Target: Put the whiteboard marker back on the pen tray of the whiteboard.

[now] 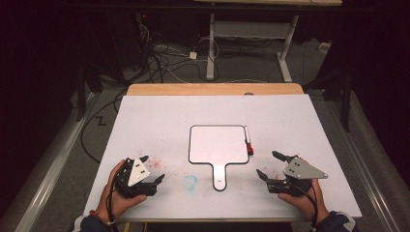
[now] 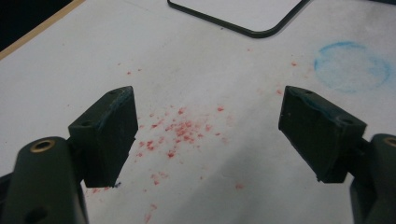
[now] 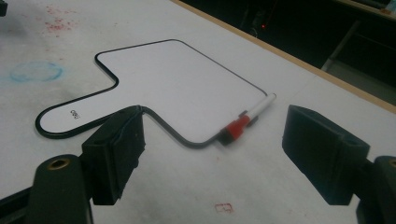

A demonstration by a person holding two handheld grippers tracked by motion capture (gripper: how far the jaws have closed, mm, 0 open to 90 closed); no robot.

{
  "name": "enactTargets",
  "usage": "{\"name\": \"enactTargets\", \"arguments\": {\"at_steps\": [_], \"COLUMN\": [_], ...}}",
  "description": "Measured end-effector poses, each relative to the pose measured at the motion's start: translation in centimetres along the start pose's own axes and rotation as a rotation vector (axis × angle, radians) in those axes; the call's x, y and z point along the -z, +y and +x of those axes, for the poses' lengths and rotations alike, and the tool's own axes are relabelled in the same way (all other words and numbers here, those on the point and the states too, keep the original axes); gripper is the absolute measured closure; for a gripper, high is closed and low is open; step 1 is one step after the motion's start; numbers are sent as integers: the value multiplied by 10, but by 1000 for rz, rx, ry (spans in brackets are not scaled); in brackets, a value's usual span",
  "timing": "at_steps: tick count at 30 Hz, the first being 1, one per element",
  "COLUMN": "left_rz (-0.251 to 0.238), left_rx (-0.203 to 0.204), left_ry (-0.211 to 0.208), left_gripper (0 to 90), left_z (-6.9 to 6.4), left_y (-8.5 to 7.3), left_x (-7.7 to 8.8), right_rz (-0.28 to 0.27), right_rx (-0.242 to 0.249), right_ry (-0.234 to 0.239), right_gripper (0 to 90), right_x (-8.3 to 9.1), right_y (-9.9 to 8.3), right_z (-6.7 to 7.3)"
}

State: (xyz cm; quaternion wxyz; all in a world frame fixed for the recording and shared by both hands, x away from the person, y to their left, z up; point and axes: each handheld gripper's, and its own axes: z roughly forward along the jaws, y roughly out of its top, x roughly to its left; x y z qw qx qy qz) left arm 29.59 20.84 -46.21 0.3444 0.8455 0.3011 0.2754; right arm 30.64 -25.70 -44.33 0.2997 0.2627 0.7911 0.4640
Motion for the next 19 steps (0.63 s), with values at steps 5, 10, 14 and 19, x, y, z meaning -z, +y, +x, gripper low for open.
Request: {"name": "enactTargets", "arguments": {"at_steps": [5,10,14,19], "left_rz": [2,5,6,10], "left_rx": [0,-1,2,2], "left_ry": [-3,-3,-5,-4], "left_gripper": [188,188,188,187], "left_z": [0,0,0,0], "left_y": [0,0,0,1], "left_x": [-1,-2,-2,-5], "right_rz": [13,9,15,16], "right_rx": [-3,-4,5,2], "right_ry": [-7,-5,-4,-9], "right_gripper": [208,208,208,208], "right_x": [-2,-2,-3,-3], "right_y": [-2,-2,-2,-3], "right_z": [0,1,2,0]}}
